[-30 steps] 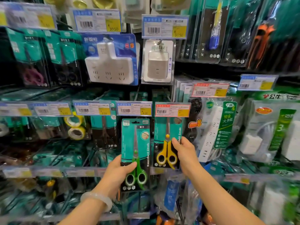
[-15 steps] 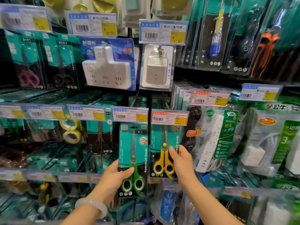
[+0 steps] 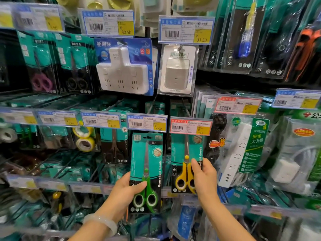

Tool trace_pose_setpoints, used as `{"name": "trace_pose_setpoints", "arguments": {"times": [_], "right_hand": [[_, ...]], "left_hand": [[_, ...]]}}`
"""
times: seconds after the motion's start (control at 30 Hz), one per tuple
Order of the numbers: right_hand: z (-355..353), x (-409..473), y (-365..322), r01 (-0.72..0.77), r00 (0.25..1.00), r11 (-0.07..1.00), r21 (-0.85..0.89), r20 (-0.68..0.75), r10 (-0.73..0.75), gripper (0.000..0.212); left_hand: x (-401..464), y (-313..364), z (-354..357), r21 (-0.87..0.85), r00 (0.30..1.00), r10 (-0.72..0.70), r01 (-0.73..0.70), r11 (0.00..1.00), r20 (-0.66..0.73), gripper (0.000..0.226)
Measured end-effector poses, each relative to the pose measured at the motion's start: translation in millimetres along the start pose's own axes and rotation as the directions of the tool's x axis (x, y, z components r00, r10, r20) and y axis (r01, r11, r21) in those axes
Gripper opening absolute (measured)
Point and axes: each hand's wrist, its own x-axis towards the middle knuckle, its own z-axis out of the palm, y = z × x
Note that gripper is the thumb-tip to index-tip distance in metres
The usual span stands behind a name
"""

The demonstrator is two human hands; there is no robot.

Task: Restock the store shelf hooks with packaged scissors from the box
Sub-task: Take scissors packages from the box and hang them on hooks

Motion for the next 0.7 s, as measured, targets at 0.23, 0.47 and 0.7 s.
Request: {"name": "trace_pose_setpoints", "arguments": {"times": [0.23,0.47,0.7], "right_hand": [[1.2,-6.2,-3.5,0.016,0.996,0.998,-0.055,-0.083,-0.021,0.020],[-0.2,-13.4,-8.0,-0.031,0.996,0.998,-0.047,-0.090,0.026,0.021],[3.6,6.4,-5.8,-0.068,0.997,0.987,-0.149,-0.053,0.061,0.032]], "left_hand": [[-1.6,2.2,-6.2,0.019,1.000,0.023,-0.023,1.000,-0.008,0.026],[-4.8,3.7,-6.3,0.033,0.999,0.038,-0.039,0.999,0.014,0.026],[-4.7,5.9,-2.4,0.036,0.999,0.027,-0.028,0.999,0.023,0.027]]}}
